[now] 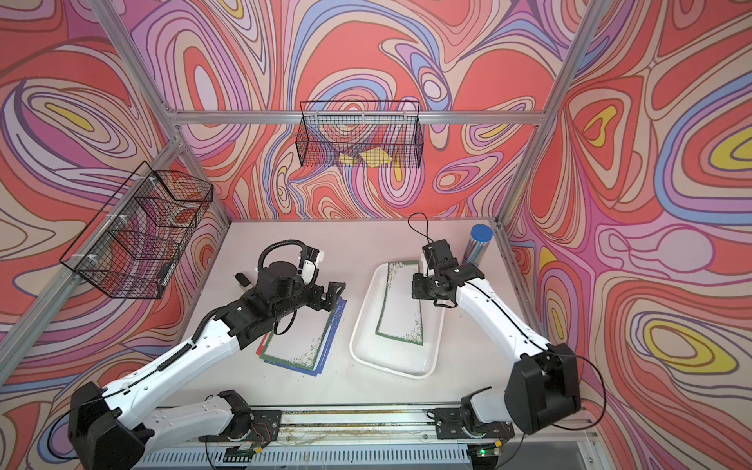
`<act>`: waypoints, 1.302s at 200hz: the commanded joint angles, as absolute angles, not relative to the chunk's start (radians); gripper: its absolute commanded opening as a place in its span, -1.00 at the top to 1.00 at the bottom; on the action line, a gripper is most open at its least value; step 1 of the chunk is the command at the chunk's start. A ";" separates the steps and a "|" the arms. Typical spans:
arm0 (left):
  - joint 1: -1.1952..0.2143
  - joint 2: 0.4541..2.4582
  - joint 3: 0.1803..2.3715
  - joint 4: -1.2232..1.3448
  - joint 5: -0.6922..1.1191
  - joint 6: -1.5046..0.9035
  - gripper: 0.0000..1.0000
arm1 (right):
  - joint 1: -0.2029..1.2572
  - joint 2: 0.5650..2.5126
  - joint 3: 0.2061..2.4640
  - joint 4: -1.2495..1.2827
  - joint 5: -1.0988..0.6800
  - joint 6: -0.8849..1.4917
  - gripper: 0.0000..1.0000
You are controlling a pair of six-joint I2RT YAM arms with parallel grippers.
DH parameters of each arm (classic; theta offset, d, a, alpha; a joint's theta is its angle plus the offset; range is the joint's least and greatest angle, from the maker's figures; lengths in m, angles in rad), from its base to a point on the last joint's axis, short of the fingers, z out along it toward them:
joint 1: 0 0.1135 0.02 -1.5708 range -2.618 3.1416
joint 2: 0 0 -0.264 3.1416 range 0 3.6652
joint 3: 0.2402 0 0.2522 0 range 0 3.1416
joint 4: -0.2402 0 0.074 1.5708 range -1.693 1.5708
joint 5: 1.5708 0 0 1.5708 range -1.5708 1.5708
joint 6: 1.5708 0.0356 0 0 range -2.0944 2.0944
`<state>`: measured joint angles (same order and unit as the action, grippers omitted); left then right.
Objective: Take out the stationery paper from the storage box
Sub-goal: Adjust the storage box at the center of the board, then place the stationery paper at the center of the board.
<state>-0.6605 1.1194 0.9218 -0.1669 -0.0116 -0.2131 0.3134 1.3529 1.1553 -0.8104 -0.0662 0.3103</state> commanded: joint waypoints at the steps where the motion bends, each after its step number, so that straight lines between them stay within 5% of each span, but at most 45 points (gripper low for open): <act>1: -0.658 1.074 0.907 -0.130 -0.104 -0.194 -0.98 | 0.318 1.289 1.207 -0.868 0.007 0.261 1.00; 31: -0.658 1.012 0.861 -0.096 -0.220 -0.226 -0.99 | 0.386 1.252 1.283 -0.905 0.157 0.195 1.00; 70: -0.658 0.952 0.841 -0.028 -0.049 -0.051 -0.98 | 0.578 1.250 1.359 -0.916 0.409 0.022 1.00; 133: -0.658 0.921 0.926 -0.142 0.129 0.153 -0.84 | 0.690 1.132 1.329 -0.671 0.411 -0.165 1.00; 182: -0.658 0.869 0.929 -0.141 0.249 0.237 -0.72 | 0.697 0.909 1.076 -0.228 0.238 -0.322 1.00; 260: -0.658 0.853 1.010 -0.142 0.322 0.286 -0.58 | 0.697 0.728 0.901 -0.010 -0.170 -0.389 1.00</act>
